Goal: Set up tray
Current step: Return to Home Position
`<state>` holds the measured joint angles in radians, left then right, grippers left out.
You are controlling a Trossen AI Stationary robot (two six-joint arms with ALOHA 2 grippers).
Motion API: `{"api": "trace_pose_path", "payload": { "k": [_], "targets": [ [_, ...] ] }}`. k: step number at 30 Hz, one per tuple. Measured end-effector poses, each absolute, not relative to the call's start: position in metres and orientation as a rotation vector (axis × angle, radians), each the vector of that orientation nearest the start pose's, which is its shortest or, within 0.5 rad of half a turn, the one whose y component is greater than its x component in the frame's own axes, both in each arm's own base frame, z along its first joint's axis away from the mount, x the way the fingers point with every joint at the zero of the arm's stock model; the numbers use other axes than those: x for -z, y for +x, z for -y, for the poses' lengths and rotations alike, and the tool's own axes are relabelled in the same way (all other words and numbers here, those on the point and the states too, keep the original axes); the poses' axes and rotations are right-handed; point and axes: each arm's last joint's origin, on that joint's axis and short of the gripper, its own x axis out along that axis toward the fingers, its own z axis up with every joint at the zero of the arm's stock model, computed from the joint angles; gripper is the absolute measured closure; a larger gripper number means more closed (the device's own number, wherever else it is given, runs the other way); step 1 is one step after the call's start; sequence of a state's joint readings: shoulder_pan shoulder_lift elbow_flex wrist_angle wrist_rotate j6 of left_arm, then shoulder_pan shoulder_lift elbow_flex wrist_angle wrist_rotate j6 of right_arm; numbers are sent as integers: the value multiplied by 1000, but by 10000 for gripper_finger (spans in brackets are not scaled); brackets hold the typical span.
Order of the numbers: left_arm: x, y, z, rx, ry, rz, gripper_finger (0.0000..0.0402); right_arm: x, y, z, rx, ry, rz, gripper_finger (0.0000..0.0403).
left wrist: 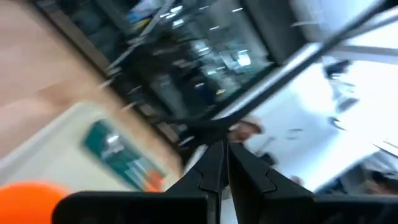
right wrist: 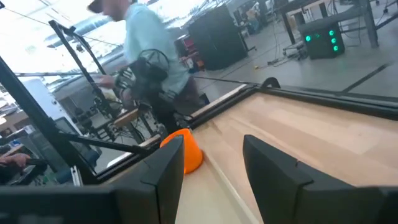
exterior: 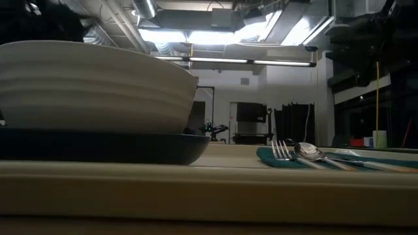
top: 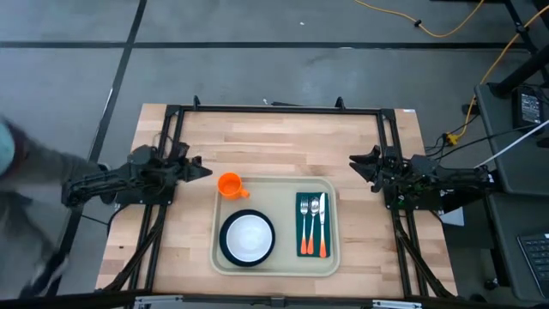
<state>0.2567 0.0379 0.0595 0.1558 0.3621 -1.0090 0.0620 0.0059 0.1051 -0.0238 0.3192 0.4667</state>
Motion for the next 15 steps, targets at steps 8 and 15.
{"api": "trace_pose_path", "payload": {
  "k": [8, 15],
  "targets": [
    [-207, 88, -3, 362, -909, 179, 384, -196, 89, 4, 236, 477, 128, 233],
    [-205, 89, 2, 411, -919, 135, 385, -195, 89, 4, 237, 477, 125, 233]
  ]
}}
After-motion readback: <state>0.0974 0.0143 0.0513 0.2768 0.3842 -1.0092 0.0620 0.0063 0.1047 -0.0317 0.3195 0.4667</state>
